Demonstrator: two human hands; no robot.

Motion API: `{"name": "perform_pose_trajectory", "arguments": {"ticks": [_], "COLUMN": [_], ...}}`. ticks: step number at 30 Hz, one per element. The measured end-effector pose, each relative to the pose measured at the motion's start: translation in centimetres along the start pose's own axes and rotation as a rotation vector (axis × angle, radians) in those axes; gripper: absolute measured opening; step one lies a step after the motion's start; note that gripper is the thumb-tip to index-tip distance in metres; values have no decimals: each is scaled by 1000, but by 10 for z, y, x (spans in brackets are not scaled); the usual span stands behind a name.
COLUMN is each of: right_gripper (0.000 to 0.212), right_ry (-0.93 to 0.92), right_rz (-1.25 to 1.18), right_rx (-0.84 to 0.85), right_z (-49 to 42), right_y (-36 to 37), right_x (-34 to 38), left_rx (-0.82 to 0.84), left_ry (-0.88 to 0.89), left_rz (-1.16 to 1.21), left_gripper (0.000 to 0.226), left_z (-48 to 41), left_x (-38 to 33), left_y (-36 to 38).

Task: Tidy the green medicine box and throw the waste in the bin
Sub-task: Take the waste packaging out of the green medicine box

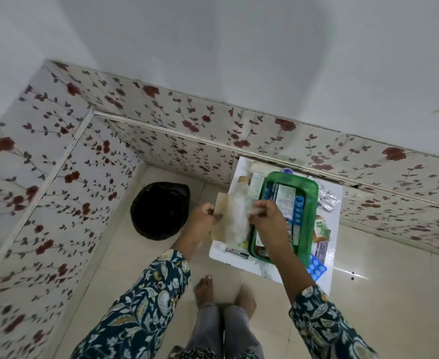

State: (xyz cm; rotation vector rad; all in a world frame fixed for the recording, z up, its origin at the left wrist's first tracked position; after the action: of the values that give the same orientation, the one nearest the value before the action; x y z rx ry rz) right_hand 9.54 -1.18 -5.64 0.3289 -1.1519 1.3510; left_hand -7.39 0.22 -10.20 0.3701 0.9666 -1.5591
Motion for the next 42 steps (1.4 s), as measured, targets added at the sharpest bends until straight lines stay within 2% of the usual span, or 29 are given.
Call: {"name": "perform_pose_trajectory", "arguments": {"ticks": [2, 4, 8, 13, 16, 20, 23, 26, 29, 31, 35, 37, 40, 42], "right_gripper": [35, 42, 35, 27, 37, 45, 42, 37, 33, 29, 24, 29, 28, 25], "right_ry": [-81, -90, -36, -61, -94, -44, -33, 21, 23, 50, 167, 236, 241, 248], "right_rz": [144, 165, 169, 202, 307, 374, 383, 388, 444, 398, 105, -58, -4, -17], "right_rx": [3, 33, 134, 181, 247, 269, 288, 299, 297, 292, 345, 366, 248, 254], "right_z": [15, 27, 37, 16, -4, -34, -54, -69, -72, -68, -54, -43, -33, -24], "right_y": [26, 52, 114, 209, 275, 348, 393, 421, 427, 418, 381, 355, 309, 283], "right_x": [6, 10, 12, -4, -34, -80, -109, -129, -134, -127, -94, -71, -51, -34], "left_rx": [0, -17, -110, -356, -435, -502, -525, -514, -513, -496, -464, -439, -404, -385], "left_ry": [-66, -87, -162, -285, -303, -301, -295, -262, -247, -238, -228, -222, -215, -203], "left_rz": [136, 181, 261, 385, 381, 375, 389, 339, 320, 306, 322, 324, 278, 245], "left_gripper": [5, 9, 13, 27, 28, 23, 15, 21, 24, 24, 25, 20, 14, 17], "left_z": [9, 12, 0, -50, -89, -143, -170, -182, -180, -174, -154, -140, -117, -101], "left_x": [-1, 1, 27, 88, 127, 167, 189, 200, 201, 193, 162, 139, 112, 92], "left_y": [-24, -45, -93, -155, -182, -198, -201, -200, -199, -198, -195, -192, -185, -182]}}
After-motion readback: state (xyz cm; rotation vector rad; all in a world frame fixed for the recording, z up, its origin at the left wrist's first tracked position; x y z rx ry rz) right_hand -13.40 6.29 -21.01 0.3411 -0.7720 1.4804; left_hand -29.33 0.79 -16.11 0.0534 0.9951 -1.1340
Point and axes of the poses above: each hand's wrist, its own z-axis away from the middle knuckle, its own y-axis out of the palm, x = y × z, the point moved 6 cm from there along -z, towards the middle knuckle, and after that the axes turned 15 degrees about -x, right-handed, at the moved point
